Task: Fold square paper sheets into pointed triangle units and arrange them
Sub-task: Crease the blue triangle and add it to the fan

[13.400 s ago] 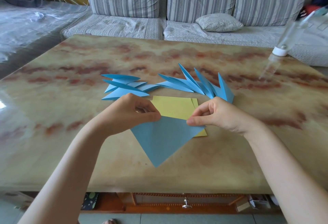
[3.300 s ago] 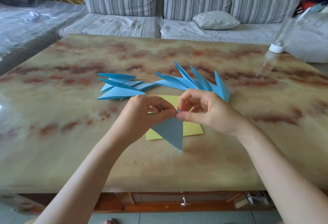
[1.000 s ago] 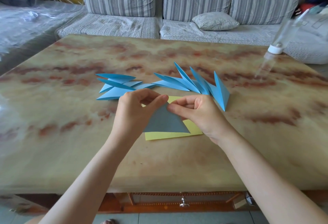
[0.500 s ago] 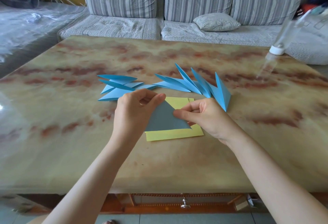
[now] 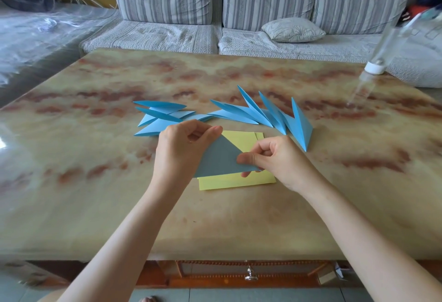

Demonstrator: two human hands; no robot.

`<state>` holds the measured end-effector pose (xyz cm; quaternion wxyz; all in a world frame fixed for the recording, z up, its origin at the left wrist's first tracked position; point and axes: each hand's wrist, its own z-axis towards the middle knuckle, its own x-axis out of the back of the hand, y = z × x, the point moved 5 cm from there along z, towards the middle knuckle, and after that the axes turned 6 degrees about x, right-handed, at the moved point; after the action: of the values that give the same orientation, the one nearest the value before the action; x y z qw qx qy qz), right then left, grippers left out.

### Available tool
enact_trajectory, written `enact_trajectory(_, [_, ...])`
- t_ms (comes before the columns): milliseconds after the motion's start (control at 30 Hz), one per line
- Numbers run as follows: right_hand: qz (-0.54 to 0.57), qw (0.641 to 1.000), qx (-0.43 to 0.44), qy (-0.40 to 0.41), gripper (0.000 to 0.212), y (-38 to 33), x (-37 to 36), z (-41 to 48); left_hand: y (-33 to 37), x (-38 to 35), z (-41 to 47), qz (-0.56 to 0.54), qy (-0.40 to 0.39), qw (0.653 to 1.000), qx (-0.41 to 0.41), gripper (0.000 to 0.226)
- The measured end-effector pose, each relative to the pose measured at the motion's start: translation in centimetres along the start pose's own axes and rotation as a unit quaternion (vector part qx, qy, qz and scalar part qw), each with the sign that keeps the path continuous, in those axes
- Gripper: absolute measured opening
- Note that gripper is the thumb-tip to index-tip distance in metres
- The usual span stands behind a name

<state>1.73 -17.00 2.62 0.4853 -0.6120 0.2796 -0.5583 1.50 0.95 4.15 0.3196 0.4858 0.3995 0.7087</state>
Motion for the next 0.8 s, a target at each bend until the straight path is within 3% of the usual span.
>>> enact_trajectory(133, [0.030, 0.999, -0.024, -0.020, 0.019, 0.42, 0.07, -0.05, -0.27, 0.23, 0.20, 0.001, -0.005, 1.000, 0.000, 0.020])
enact_trajectory(333, [0.011, 0.999, -0.044, -0.006, 0.040, 0.51, 0.47, -0.07, -0.12, 0.26, 0.03, 0.000, 0.001, 1.000, 0.001, 0.020])
enact_trajectory(667, [-0.087, 0.996, -0.036, 0.014, 0.045, 1.10, 0.60, -0.06, -0.14, 0.46, 0.13, 0.002, 0.000, 1.000, 0.003, 0.020])
enact_trajectory(800, [-0.137, 0.990, -0.013, 0.025, 0.060, 0.94, 0.73, -0.20, -0.19, 0.34, 0.14, 0.002, -0.006, 1.000, 0.006, 0.018])
